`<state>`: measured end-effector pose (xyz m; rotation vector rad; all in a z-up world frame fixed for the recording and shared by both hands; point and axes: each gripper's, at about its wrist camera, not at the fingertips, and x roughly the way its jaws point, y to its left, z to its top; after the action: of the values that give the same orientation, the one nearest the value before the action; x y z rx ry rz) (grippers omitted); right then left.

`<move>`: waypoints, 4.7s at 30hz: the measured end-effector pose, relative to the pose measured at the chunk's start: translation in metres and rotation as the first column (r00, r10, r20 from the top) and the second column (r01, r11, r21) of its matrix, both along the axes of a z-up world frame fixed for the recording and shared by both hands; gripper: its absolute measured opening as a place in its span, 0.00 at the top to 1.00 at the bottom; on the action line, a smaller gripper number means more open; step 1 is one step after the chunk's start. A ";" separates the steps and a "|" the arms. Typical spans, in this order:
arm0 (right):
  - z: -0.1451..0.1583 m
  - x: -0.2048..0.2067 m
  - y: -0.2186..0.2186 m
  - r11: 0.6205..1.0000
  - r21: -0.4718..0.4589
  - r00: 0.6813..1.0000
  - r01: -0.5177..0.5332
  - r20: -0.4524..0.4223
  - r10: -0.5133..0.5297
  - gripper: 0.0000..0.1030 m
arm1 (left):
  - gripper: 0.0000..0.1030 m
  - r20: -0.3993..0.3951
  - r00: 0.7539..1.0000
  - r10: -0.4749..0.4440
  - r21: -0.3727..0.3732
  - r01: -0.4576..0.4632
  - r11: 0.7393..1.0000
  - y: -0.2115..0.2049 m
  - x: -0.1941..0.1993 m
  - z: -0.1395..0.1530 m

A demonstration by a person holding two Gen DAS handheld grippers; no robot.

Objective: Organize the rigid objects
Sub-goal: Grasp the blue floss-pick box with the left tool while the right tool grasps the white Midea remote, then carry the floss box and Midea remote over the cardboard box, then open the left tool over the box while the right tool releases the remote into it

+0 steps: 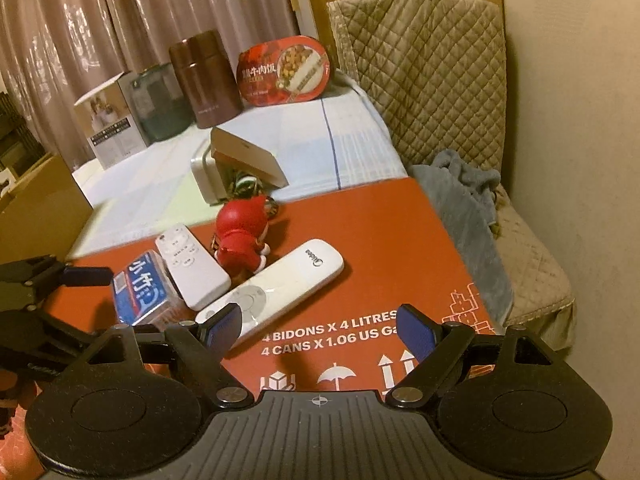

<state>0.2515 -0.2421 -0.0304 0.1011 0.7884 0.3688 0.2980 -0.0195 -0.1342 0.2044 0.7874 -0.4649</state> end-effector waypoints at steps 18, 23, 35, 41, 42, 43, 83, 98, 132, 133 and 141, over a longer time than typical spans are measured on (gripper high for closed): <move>-0.013 0.043 0.050 0.989 -0.101 0.995 0.104 0.000 -0.105 0.21 | 0.15 -0.024 0.987 0.157 -0.024 -0.158 0.987 0.021 -0.046 0.005; -0.017 0.031 0.071 0.969 -0.242 0.999 -0.044 0.005 0.046 0.24 | 0.15 -0.024 0.983 0.182 -0.022 -0.182 0.983 0.025 -0.056 0.004; -0.013 -0.025 0.041 0.955 -0.285 0.992 -0.086 0.061 0.107 0.63 | 0.14 0.014 0.983 0.183 -0.045 -0.182 0.982 0.025 -0.072 0.002; -0.017 -0.019 0.044 0.956 -0.283 0.987 -0.084 0.107 0.118 0.45 | 0.14 0.033 0.984 0.173 -0.057 -0.171 0.984 0.027 -0.071 -0.001; -0.018 -0.017 0.044 0.958 -0.276 0.987 -0.081 0.111 0.115 0.44 | 0.14 0.037 0.985 0.169 -0.058 -0.167 0.984 0.026 -0.070 -0.002; -0.019 -0.015 0.042 0.960 -0.268 0.987 -0.077 0.114 0.111 0.43 | 0.14 0.040 0.985 0.167 -0.058 -0.164 0.985 0.026 -0.069 -0.003; 0.150 -0.094 0.094 0.976 -0.139 0.950 -0.170 0.240 0.200 0.64 | 0.16 0.185 0.940 0.286 -0.101 -0.271 0.957 0.076 -0.136 0.149; 0.202 -0.133 0.205 0.916 -0.086 0.868 -0.391 0.295 0.399 0.64 | 0.16 0.257 0.851 0.459 -0.071 -0.457 0.887 0.195 -0.185 0.210; 0.099 -0.085 0.362 0.845 0.033 0.842 -0.534 0.110 0.528 0.64 | 0.16 0.127 0.822 0.555 0.020 -0.561 0.827 0.310 -0.152 0.137; 0.098 -0.085 0.362 0.847 0.035 0.844 -0.531 0.106 0.525 0.64 | 0.16 0.125 0.824 0.553 0.021 -0.560 0.828 0.310 -0.151 0.136; 0.096 -0.087 0.363 0.846 0.045 0.845 -0.532 0.095 0.526 0.64 | 0.15 0.102 0.830 0.548 -0.004 -0.551 0.835 0.314 -0.149 0.135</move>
<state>0.1648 0.1205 0.0656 -0.0717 0.7158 0.9242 0.1491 0.2940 0.0008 0.0159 0.7153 0.1059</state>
